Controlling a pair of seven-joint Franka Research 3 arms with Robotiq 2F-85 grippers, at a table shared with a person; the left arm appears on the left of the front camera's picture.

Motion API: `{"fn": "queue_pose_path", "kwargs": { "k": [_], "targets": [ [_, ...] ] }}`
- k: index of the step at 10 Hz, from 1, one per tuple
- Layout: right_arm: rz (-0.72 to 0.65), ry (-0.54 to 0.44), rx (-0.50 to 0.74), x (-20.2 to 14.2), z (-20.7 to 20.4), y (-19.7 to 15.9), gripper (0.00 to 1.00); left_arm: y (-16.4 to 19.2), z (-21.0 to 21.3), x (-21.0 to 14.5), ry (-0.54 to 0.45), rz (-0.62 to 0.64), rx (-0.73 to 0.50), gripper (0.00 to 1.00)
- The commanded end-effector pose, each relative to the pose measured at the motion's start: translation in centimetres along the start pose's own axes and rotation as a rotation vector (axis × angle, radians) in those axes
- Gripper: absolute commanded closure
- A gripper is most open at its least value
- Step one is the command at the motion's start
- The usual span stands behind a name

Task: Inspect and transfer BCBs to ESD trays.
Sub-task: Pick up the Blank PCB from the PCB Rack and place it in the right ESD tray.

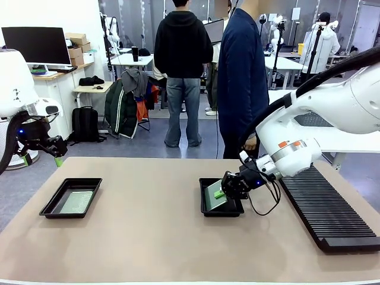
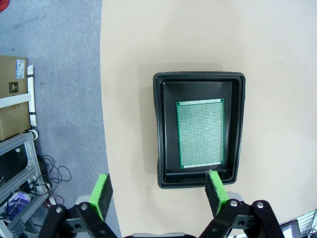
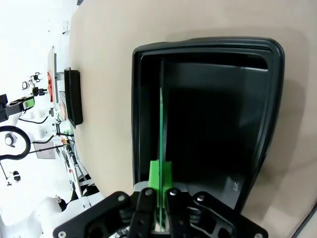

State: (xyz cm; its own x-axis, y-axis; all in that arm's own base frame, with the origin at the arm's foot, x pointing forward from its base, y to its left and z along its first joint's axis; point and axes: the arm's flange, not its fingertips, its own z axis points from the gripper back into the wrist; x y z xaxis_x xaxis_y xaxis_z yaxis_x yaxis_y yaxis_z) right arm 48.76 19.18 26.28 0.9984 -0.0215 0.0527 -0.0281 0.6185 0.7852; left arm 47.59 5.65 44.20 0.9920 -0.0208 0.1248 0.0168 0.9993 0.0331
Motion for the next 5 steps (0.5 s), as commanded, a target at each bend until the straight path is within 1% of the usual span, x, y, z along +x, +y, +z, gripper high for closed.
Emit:
{"fn": "queue_pose_path", "kwargs": {
  "k": [1, 2, 5],
  "targets": [
    [-0.01, -0.032, -0.012, -0.14, -0.8, 0.08, 0.97, 0.08, -0.01, -0.13, 0.001, 0.002, 0.0, 0.0],
    [0.0, 0.0, 0.0, 0.0, 0.0, 0.0, 0.97, 0.08, -0.01, -0.13, 0.001, 0.002, 0.0, 0.0],
    [0.0, 0.0, 0.0, 0.0, 0.0, 0.0, 0.97, 0.08, -0.01, -0.13, 0.001, 0.002, 0.0, 0.0]
  ]
}}
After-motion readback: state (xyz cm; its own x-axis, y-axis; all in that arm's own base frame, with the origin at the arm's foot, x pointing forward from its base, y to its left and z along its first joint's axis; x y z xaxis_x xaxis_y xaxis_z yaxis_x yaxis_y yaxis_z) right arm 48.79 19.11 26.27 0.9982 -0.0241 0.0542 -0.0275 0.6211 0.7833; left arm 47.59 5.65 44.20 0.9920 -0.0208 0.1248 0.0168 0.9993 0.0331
